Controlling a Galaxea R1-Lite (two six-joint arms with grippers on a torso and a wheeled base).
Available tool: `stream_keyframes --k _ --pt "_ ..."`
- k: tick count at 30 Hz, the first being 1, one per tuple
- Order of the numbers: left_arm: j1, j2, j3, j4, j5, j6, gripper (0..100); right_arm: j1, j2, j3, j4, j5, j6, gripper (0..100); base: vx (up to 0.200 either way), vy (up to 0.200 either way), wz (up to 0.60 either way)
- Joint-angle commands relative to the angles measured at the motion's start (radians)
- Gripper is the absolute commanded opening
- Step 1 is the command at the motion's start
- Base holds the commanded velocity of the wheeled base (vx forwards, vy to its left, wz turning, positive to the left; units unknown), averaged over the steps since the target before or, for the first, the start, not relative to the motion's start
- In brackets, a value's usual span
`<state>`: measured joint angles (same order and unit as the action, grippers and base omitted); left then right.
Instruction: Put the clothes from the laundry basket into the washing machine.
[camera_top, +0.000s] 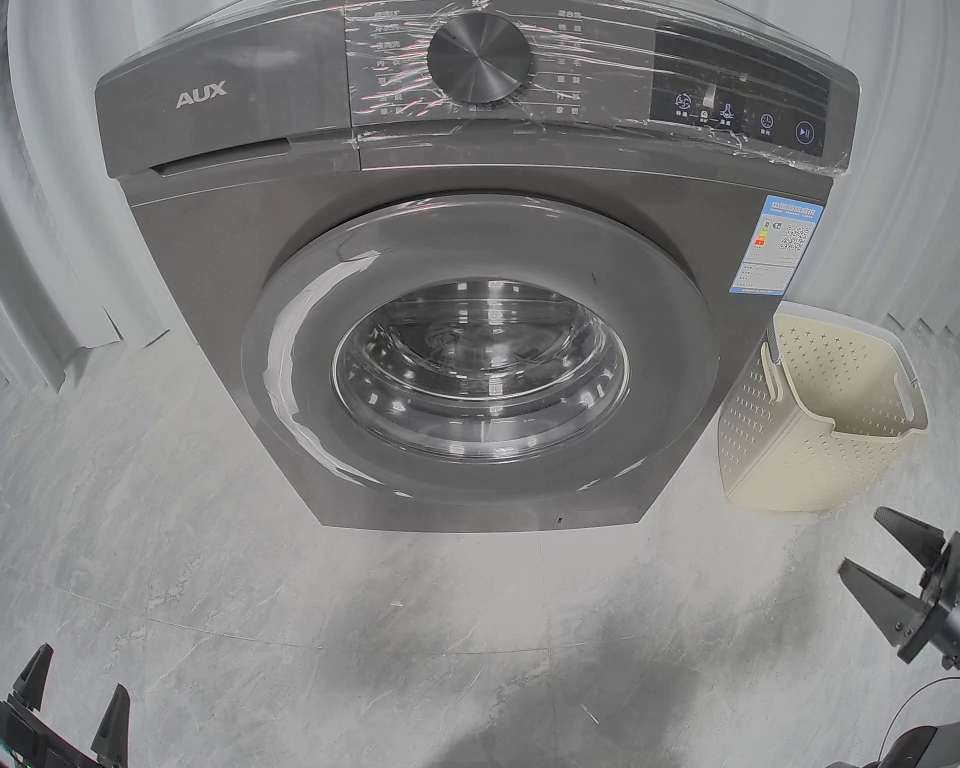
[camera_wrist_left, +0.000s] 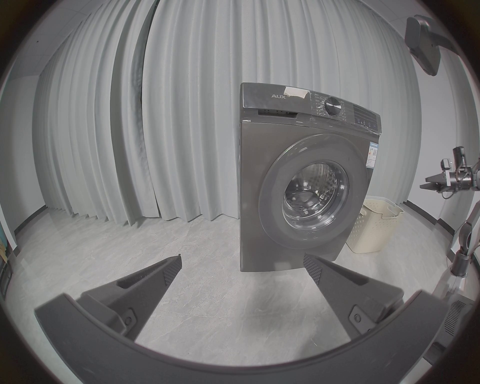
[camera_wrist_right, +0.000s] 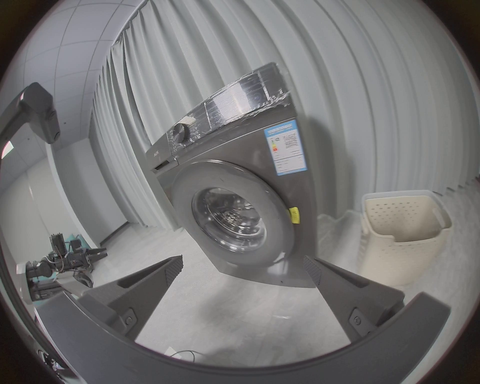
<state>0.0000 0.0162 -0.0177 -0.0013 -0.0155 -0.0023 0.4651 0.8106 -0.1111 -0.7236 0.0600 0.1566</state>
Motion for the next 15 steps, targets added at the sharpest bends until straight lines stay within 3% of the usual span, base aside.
stream_keyframes --k 1,4,5,7,15 --pt "0.0 -0.012 0.018 0.0 0.0 0.001 100 -0.215 -0.504 -0.082 0.397 0.02 -0.048 100 0.0 0.0 0.0" --pt "0.0 -0.012 0.018 0.0 0.0 0.001 100 -0.233 -0.527 -0.082 0.417 0.02 -0.051 100 0.0 0.0 0.0" --pt "0.0 -0.012 0.018 0.0 0.0 0.001 100 -0.296 -0.576 -0.055 0.44 0.021 -0.061 100 0.0 0.0 0.0" --pt "0.0 -0.012 0.018 0.0 0.0 -0.001 100 -0.333 -0.613 -0.016 0.44 0.021 -0.071 100 0.0 0.0 0.0" --pt "0.0 -0.012 0.018 0.0 0.0 -0.001 100 -0.418 -0.729 0.111 0.458 0.04 -0.098 100 0.0 0.0 0.0"
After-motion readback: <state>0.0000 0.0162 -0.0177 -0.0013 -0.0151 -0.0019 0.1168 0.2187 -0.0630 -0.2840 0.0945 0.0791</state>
